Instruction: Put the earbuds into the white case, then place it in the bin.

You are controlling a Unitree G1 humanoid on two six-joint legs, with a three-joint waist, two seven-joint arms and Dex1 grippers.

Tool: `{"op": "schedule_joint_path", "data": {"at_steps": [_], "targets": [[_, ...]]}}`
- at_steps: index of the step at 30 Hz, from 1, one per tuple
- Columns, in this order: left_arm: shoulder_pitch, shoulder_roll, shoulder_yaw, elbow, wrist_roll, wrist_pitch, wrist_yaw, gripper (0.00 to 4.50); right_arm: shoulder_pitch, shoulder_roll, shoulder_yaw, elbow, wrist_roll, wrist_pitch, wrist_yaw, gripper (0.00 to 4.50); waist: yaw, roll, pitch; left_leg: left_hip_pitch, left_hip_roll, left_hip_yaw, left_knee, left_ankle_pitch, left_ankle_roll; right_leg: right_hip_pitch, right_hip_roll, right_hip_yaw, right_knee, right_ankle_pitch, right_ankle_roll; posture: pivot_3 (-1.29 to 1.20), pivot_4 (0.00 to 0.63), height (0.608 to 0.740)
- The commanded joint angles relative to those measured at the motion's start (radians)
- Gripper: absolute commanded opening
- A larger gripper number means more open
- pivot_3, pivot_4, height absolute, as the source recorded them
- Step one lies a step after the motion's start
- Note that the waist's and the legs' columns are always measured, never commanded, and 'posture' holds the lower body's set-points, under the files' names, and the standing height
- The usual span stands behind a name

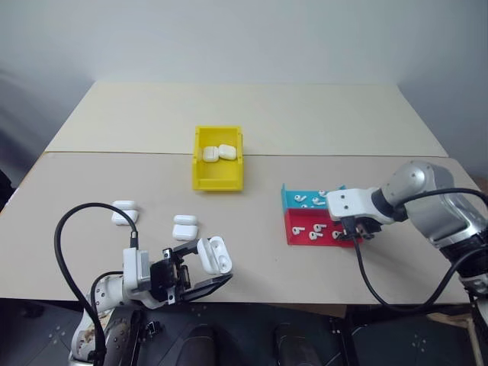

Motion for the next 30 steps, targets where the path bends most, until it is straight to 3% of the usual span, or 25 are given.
{"op": "schedule_joint_path", "data": {"at_steps": [1,22,25,27,30], "targets": [[-0.001,0.006,0.000,-0.012,-0.005,-0.022,0.001,2.70,-0.010,0.005,-0.004,0.014,-0.025,-0.034,-0.003,2.06,0.000,0.000,0.000,0.000,0.000,0.000,0.000,0.000,0.000,0.000,0.000,0.000,0.000,0.000,0.000,0.00,0.150,0.740],[-0.005,0.013,-0.007,-0.013,0.016,-0.025,0.021,2.70,0.002,0.028,-0.015,0.084,-0.073,-0.114,-0.012,2.06,0.000,0.000,0.000,0.000,0.000,0.000,0.000,0.000,0.000,0.000,0.000,0.000,0.000,0.000,0.000,0.00,0.150,0.740],[-0.006,0.013,-0.010,-0.010,0.019,-0.026,0.023,2.70,0.006,0.026,-0.016,0.080,-0.072,-0.118,-0.010,1.45,0.000,0.000,0.000,0.000,0.000,0.000,0.000,0.000,0.000,0.000,0.000,0.000,0.000,0.000,0.000,0.00,0.150,0.740],[-0.004,0.016,-0.011,-0.014,0.015,-0.019,0.025,2.70,0.011,0.024,-0.018,0.077,-0.071,-0.121,-0.011,0.76,0.000,0.000,0.000,0.000,0.000,0.000,0.000,0.000,0.000,0.000,0.000,0.000,0.000,0.000,0.000,0.00,0.150,0.740],[-0.003,0.022,-0.010,-0.017,0.009,-0.011,0.027,2.70,0.016,0.022,-0.021,0.072,-0.071,-0.121,-0.012,0.62,0.000,0.000,0.000,0.001,0.000,0.000,0.000,0.000,0.000,0.001,0.000,0.000,0.000,0.000,0.000,0.00,0.150,0.740]]}}
